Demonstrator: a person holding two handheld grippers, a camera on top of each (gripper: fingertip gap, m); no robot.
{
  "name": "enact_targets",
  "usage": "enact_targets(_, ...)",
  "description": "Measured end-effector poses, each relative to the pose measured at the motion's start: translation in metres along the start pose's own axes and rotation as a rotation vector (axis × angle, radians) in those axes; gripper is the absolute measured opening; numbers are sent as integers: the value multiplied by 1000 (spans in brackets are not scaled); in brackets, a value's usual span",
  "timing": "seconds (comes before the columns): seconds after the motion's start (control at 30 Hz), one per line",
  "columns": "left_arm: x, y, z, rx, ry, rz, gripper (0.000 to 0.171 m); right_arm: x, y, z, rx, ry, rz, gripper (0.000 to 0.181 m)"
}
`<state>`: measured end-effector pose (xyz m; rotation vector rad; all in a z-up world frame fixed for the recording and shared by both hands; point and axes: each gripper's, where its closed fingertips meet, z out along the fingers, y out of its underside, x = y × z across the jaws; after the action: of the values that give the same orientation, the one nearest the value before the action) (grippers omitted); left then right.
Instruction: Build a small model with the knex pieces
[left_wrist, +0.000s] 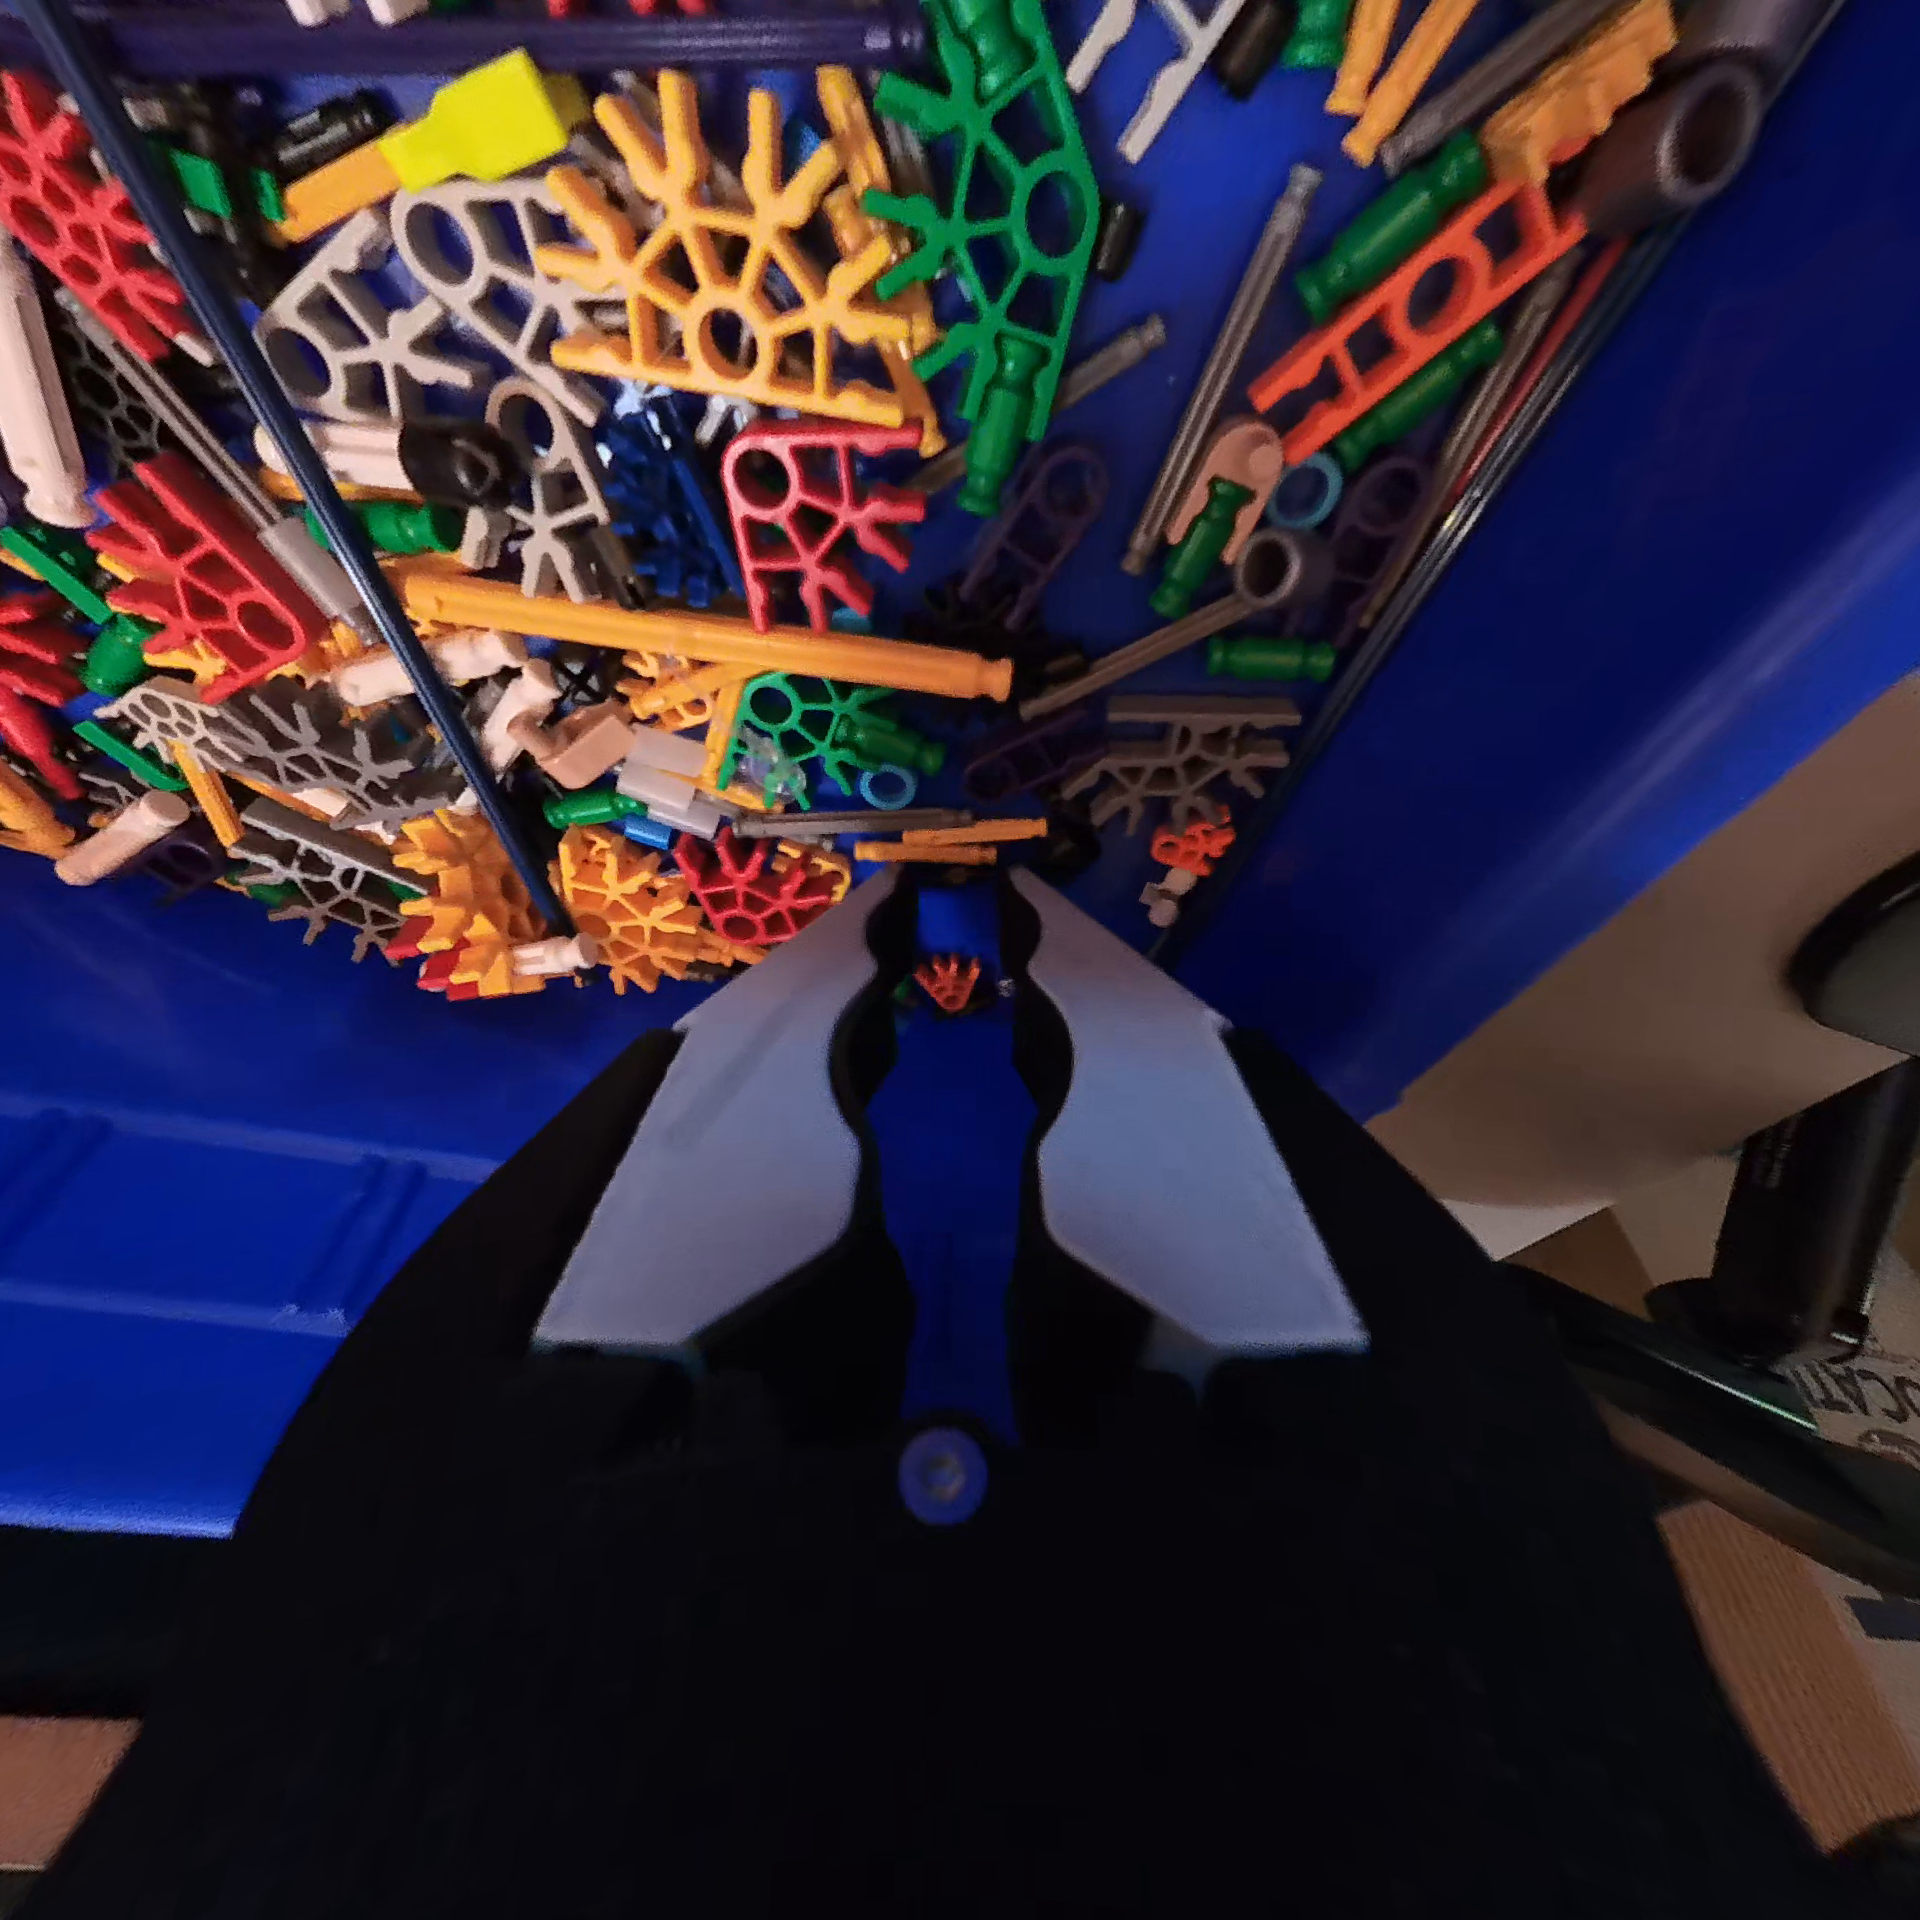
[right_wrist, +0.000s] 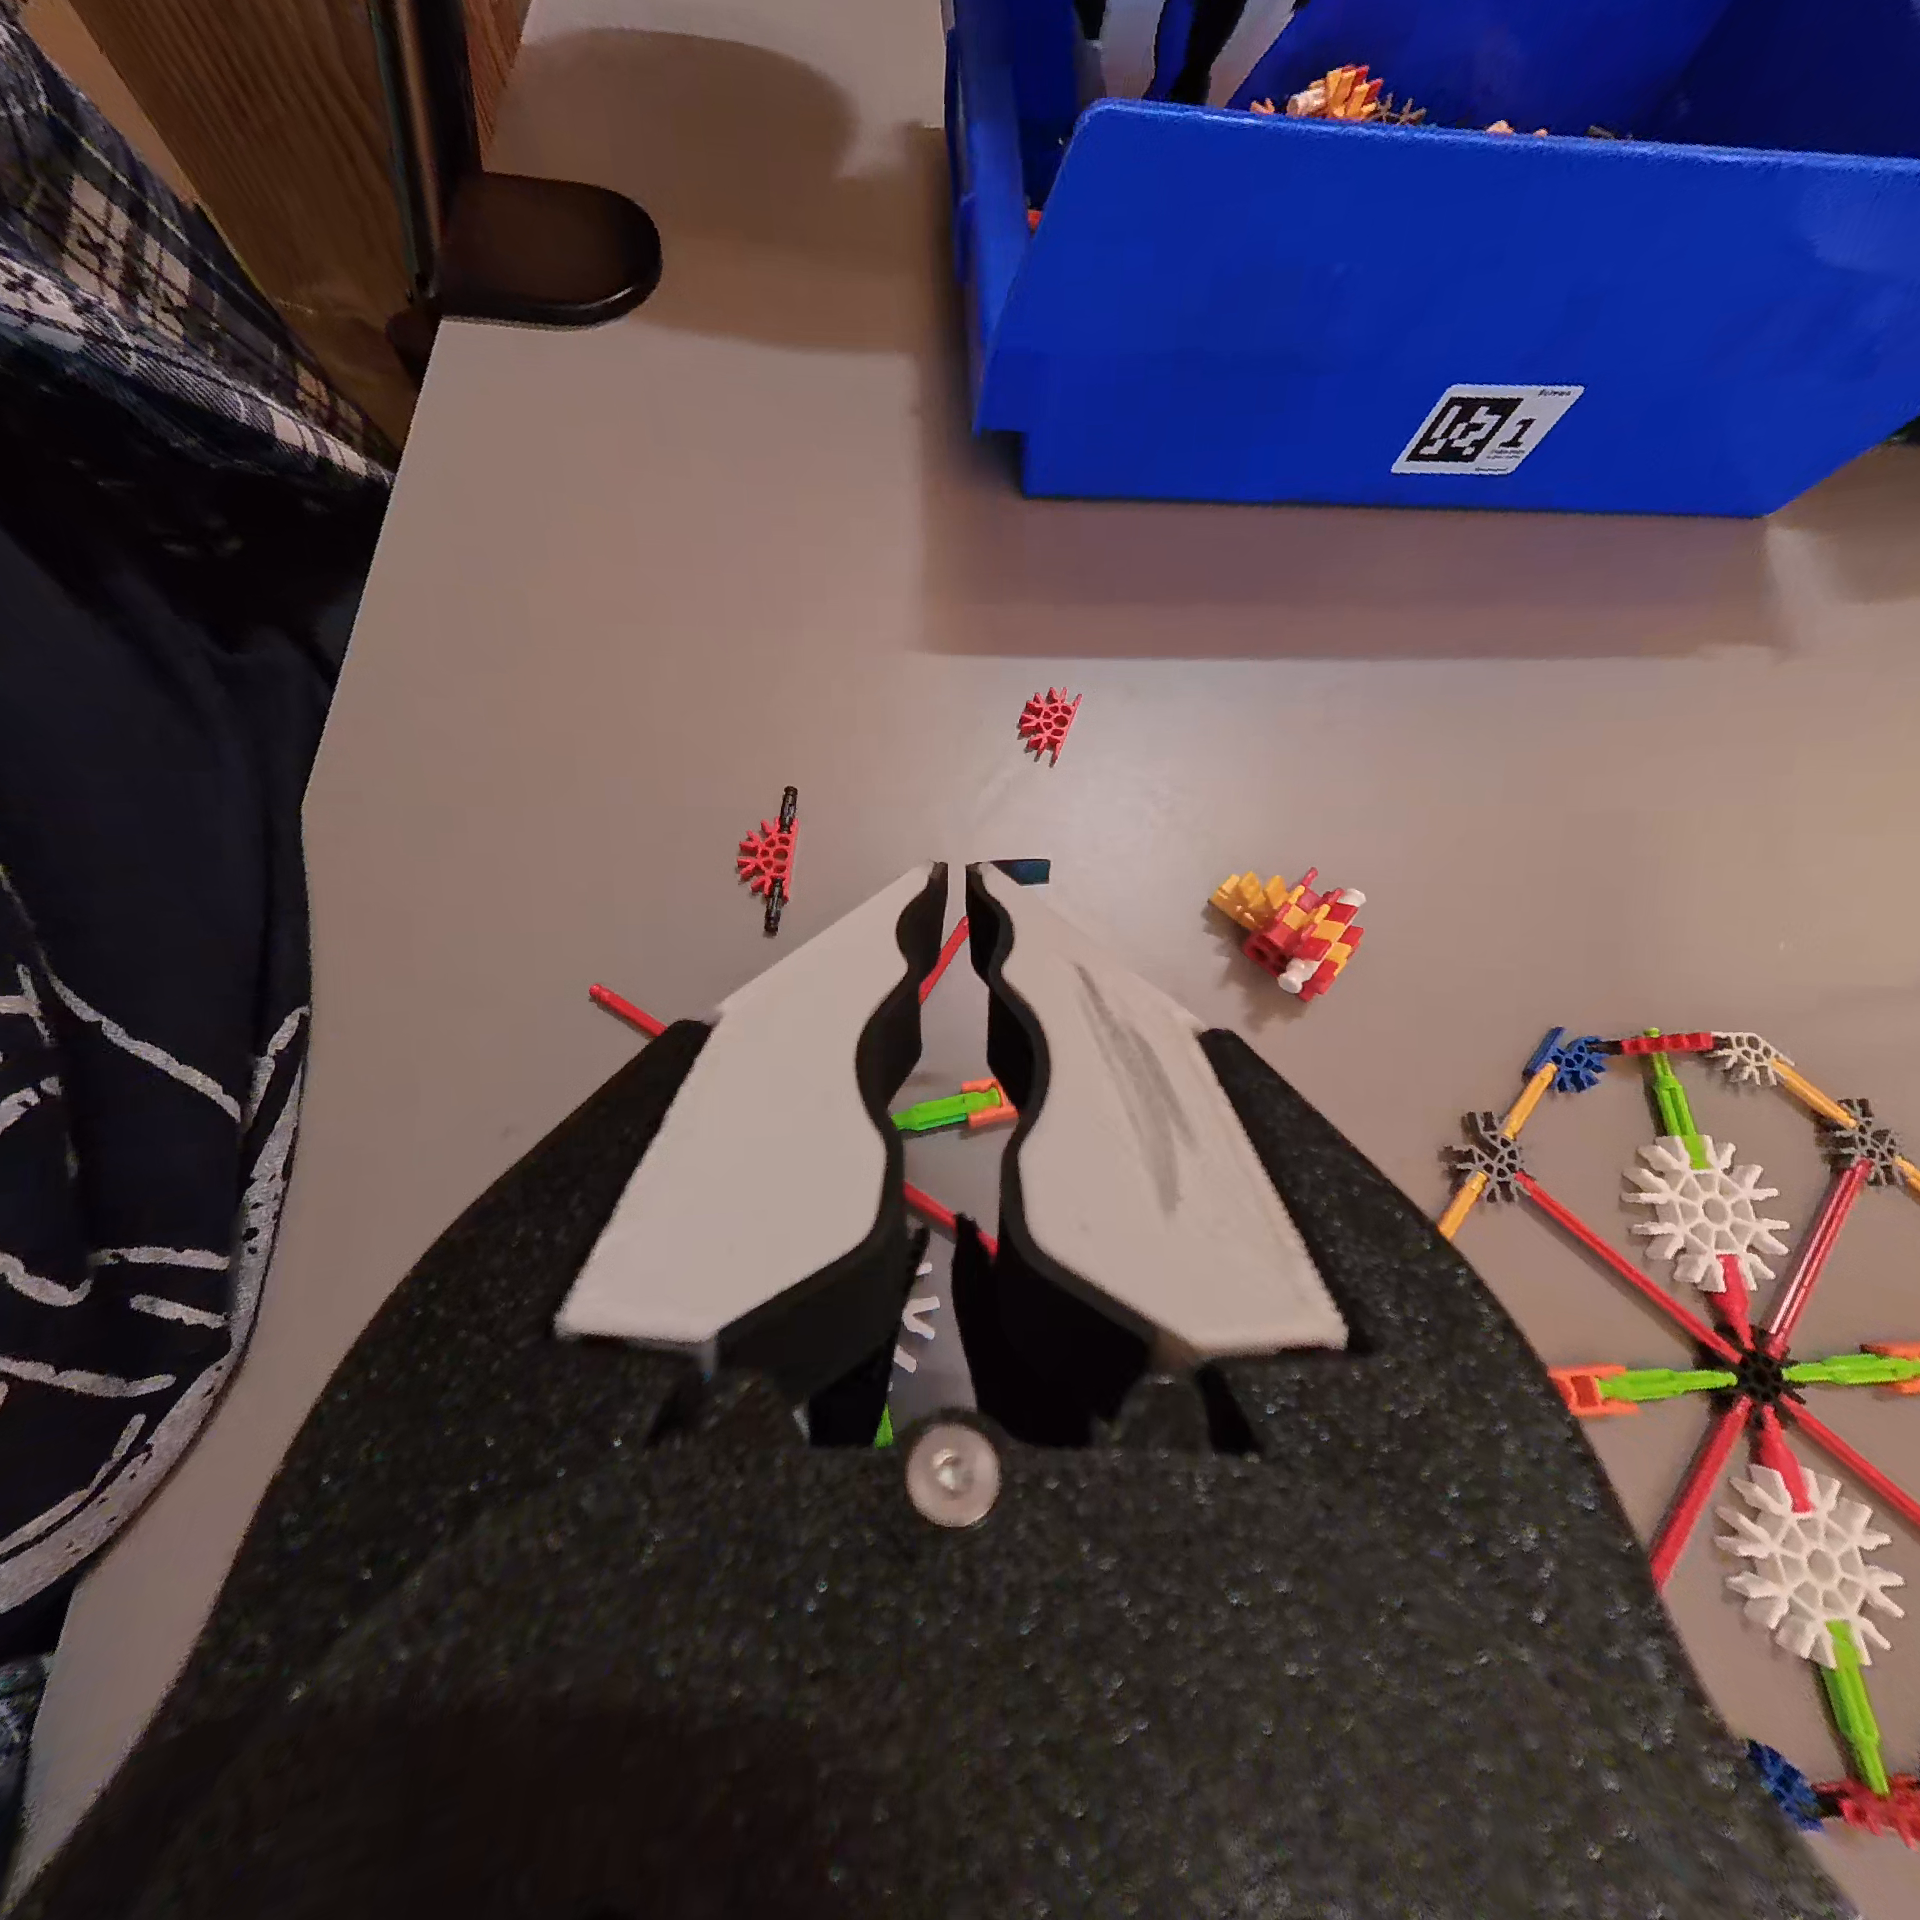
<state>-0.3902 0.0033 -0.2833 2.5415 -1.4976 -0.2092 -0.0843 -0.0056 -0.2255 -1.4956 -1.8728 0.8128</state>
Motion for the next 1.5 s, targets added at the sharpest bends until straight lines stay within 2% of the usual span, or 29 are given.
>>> enact_targets(0.2,-1,-6,-1,46,-16,8,13,2,0,-2,3,10,1,3)
enact_targets(0.33,-8,-3,-7,65,-77,-5,13,4,1,-5,7,17,2,3)
enact_targets(0.43,-8,-4,-24,92,-147,10,13,7,1,-7,8,27,5,3)
enact_targets(0.53,4,-18,-52,185,-203,35,13,10,1,-11,14,43,7,3)
enact_targets(0.63,39,-53,-88,328,-231,118,13,15,2,-16,20,60,14,3)
enact_targets(0.73,100,-104,-114,489,-190,258,13,20,3,-21,25,78,22,3)
enact_targets(0.83,158,-153,-103,553,-129,389,14,23,5,-24,25,89,29,3)
enact_targets(0.9,179,-176,-88,571,-111,429,14,25,8,-24,21,92,32,3)
enact_targets(1.0,172,-201,-77,609,-178,381,14,27,13,-24,7,97,37,3)
enact_targets(1.03,166,-205,-77,620,-198,353,14,27,14,-24,4,98,39,3)
enact_targets(1.13,169,-215,-75,681,-123,289,18,28,16,-24,-1,101,37,3)
enact_targets(1.3,166,-215,-66,682,-136,244,41,25,14,-24,7,93,33,3)
enact_targets(1.33,165,-214,-66,683,-144,244,40,22,10,-24,24,76,37,3)
enact_targets(1.4,166,-211,-74,703,-154,238,38,20,8,-24,36,62,38,3)
enact_targets(1.5,162,-193,-106,757,-195,210,35,21,10,-23,25,66,36,3)
